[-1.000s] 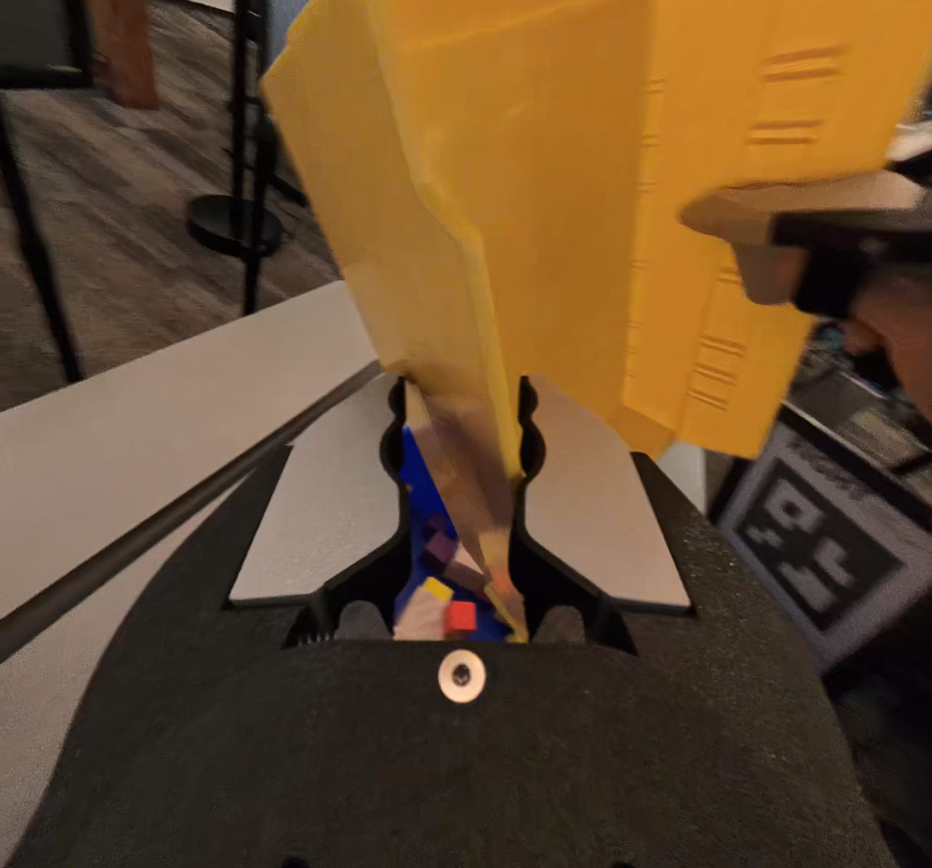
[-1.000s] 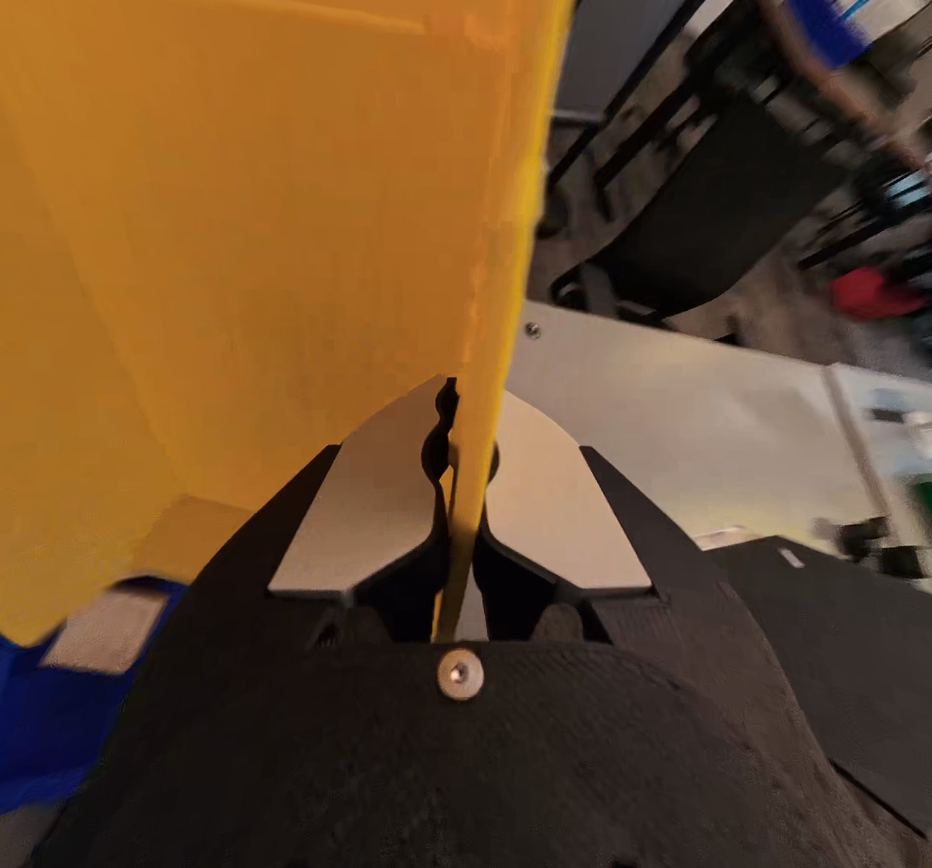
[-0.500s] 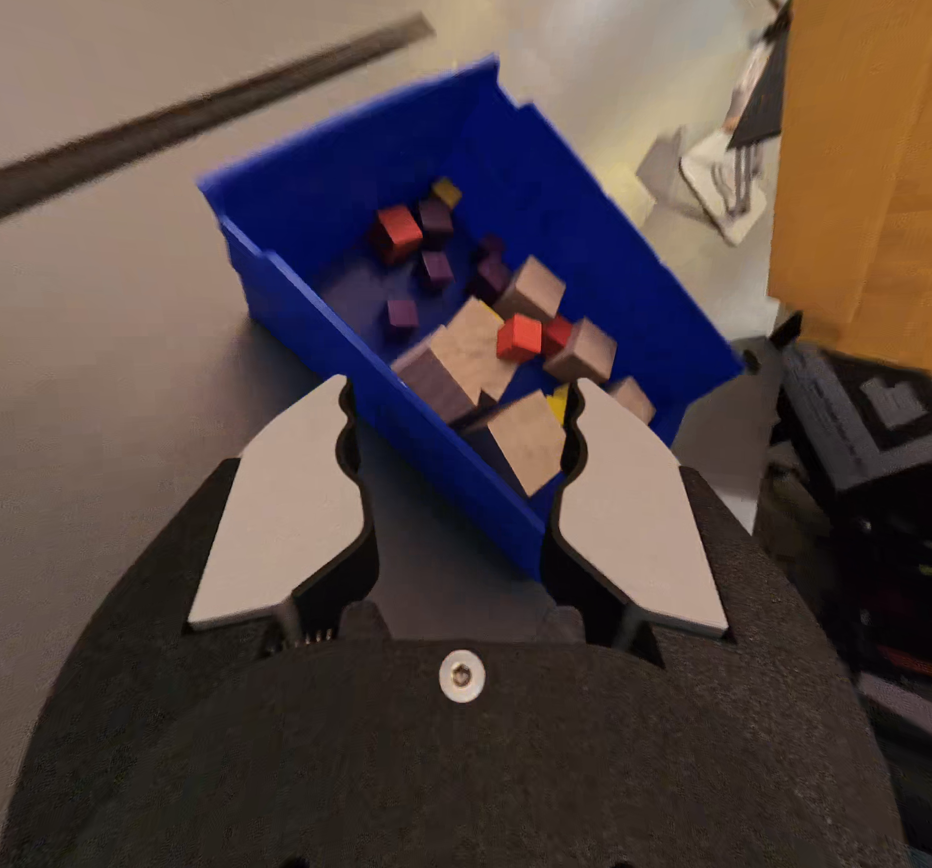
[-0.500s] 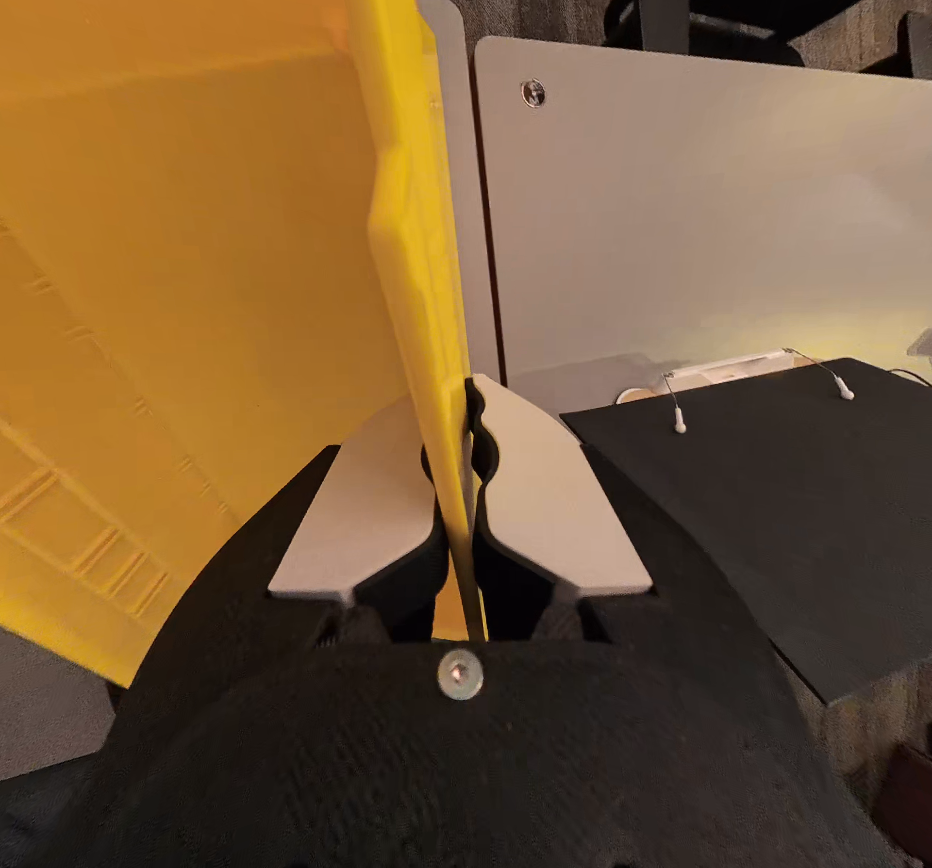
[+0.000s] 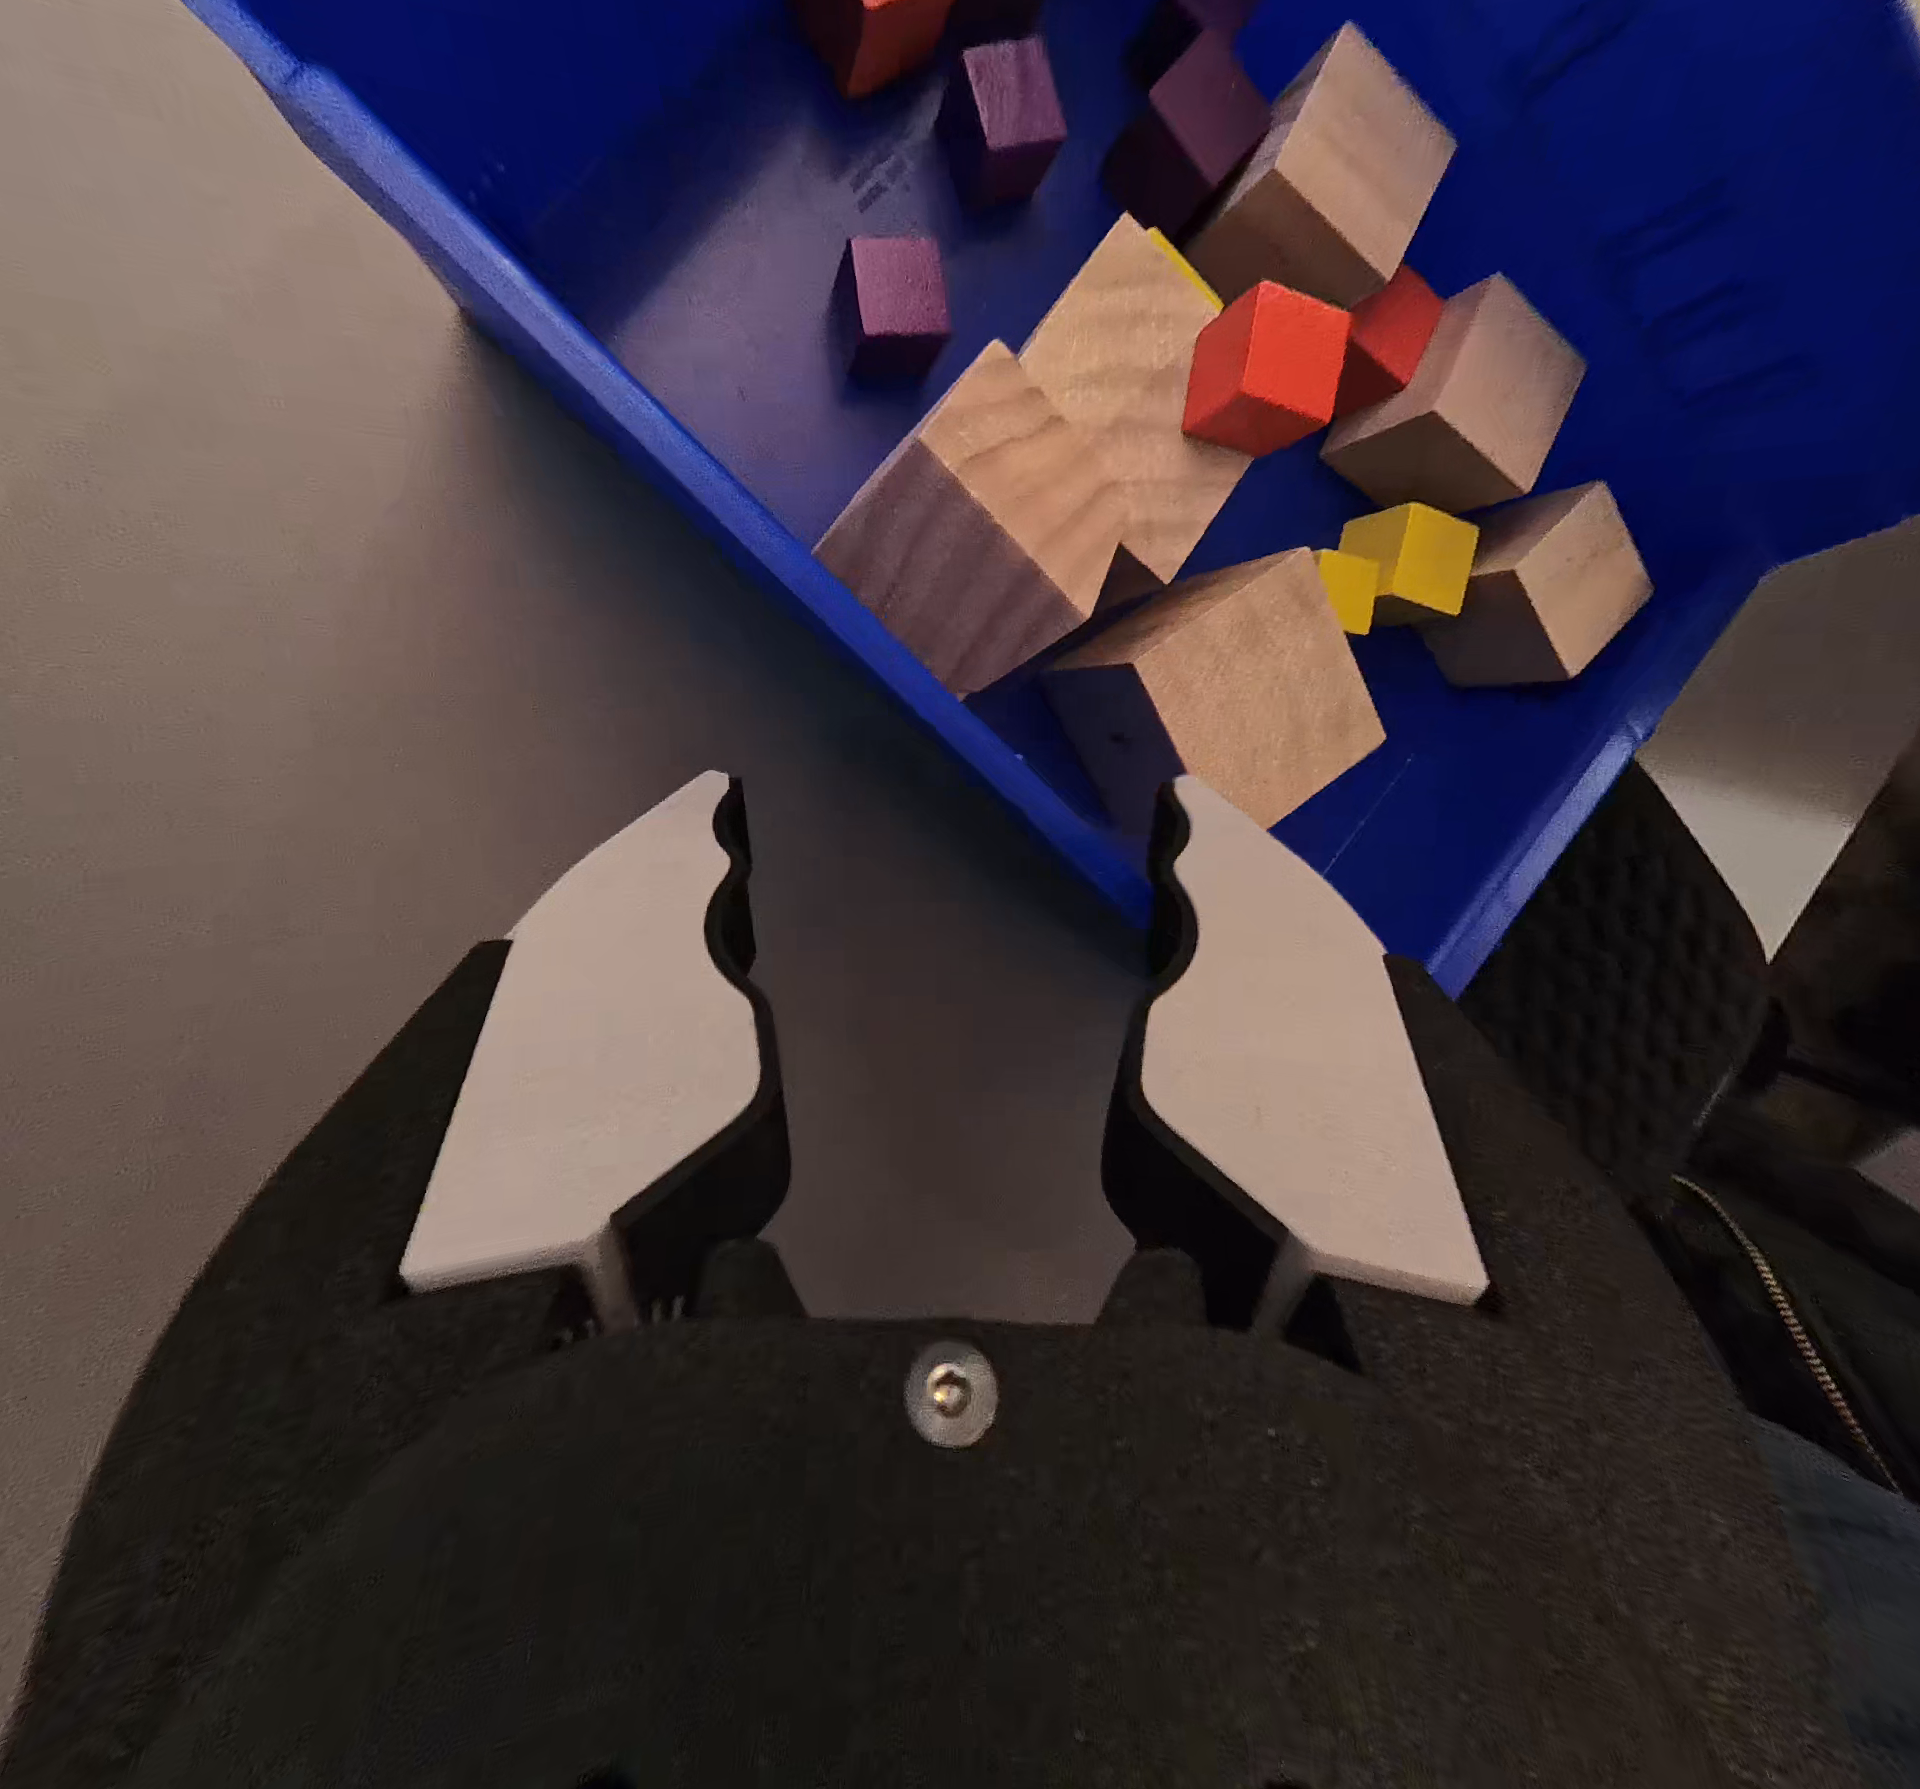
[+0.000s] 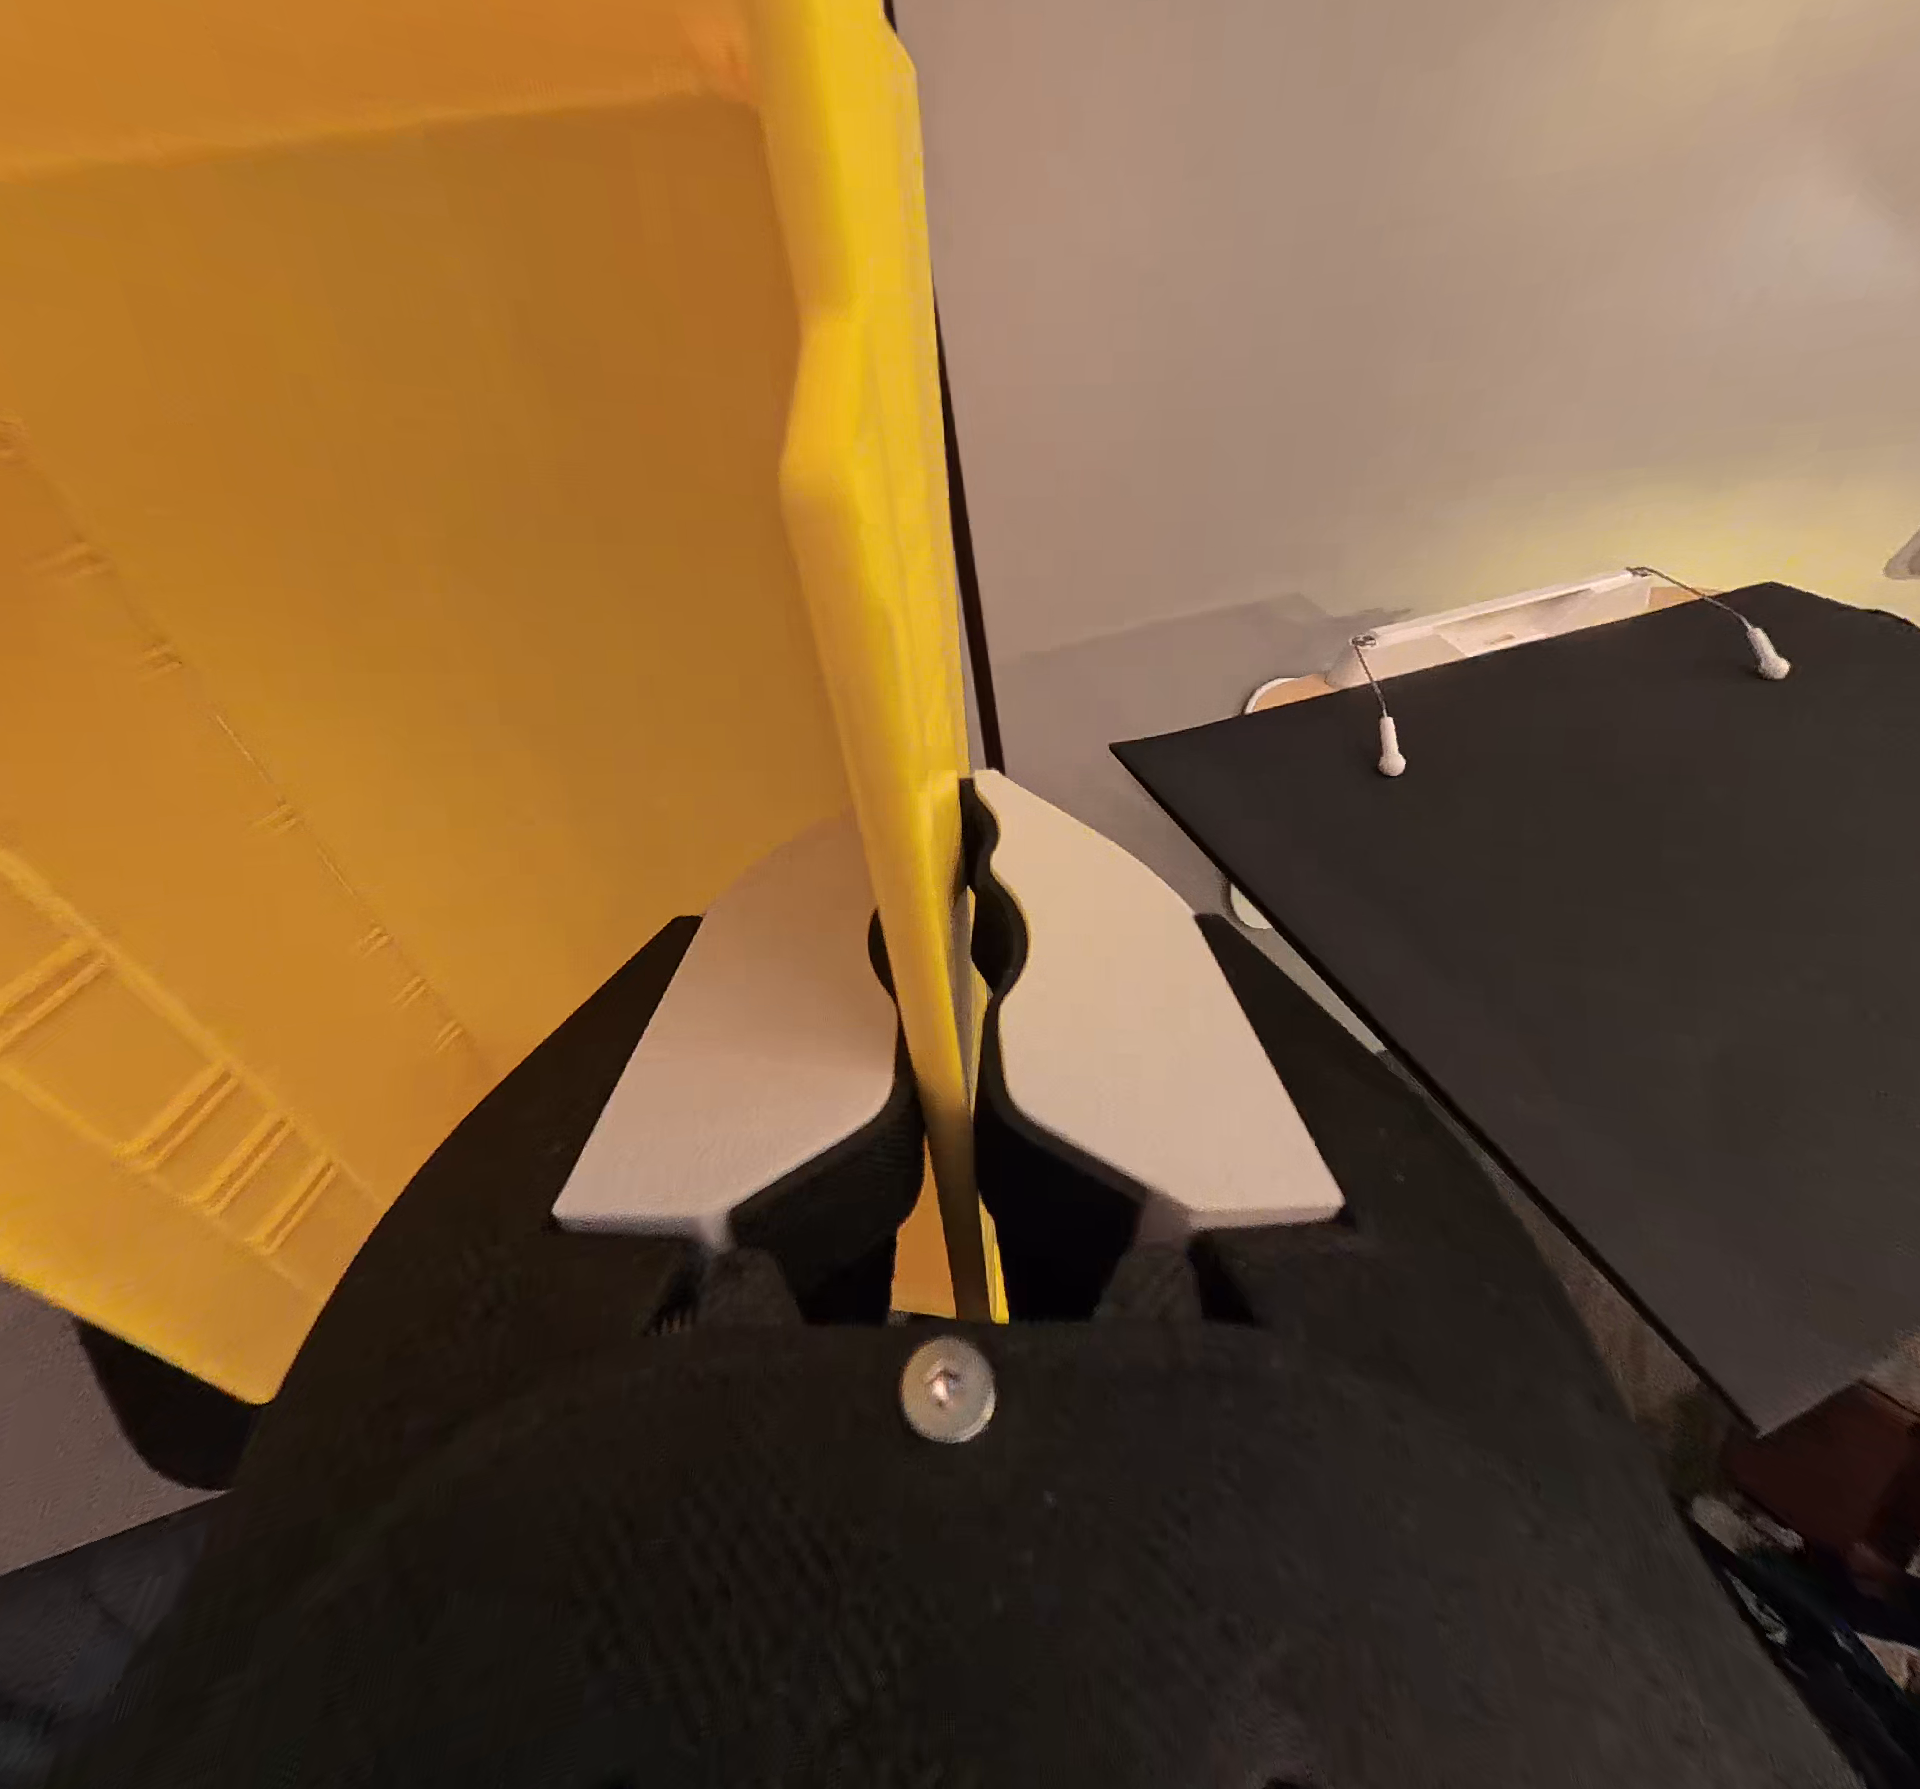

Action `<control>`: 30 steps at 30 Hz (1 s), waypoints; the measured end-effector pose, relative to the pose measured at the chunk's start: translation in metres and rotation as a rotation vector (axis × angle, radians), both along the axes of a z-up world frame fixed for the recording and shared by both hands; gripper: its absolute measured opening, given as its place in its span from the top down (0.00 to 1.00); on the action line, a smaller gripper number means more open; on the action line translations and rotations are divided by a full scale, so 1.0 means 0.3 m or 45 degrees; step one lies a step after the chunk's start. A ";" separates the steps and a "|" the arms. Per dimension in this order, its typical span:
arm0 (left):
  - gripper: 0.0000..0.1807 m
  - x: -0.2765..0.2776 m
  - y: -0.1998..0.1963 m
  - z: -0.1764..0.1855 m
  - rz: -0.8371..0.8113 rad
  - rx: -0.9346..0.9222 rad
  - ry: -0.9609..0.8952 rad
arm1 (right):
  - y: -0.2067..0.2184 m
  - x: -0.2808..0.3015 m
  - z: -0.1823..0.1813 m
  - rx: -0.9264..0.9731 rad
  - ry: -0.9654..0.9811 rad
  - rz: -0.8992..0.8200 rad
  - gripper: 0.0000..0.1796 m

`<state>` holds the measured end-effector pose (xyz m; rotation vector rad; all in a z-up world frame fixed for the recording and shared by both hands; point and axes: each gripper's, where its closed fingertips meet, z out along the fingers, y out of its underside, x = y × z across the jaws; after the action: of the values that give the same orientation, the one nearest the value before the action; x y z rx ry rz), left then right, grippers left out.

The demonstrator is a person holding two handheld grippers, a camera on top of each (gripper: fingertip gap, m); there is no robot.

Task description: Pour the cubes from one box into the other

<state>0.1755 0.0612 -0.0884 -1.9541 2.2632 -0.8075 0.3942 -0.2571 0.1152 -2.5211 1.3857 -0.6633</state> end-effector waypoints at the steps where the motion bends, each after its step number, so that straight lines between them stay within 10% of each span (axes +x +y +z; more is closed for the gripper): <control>1: 0.60 -0.002 -0.001 0.001 -0.009 0.009 0.012 | -0.007 -0.004 -0.007 -0.010 0.005 -0.001 0.98; 15: 0.86 -0.131 0.121 0.015 -0.051 0.013 0.199 | -0.016 -0.047 -0.109 0.004 0.091 -0.007 0.98; 30: 0.95 -0.495 0.567 0.019 0.205 -0.078 0.469 | 0.352 -0.153 -0.564 0.236 0.546 0.055 0.98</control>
<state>0.0270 0.2313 -0.0826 -2.4514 2.2368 -0.5419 0.3484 -0.1514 -0.0541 -2.6266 1.4303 0.0241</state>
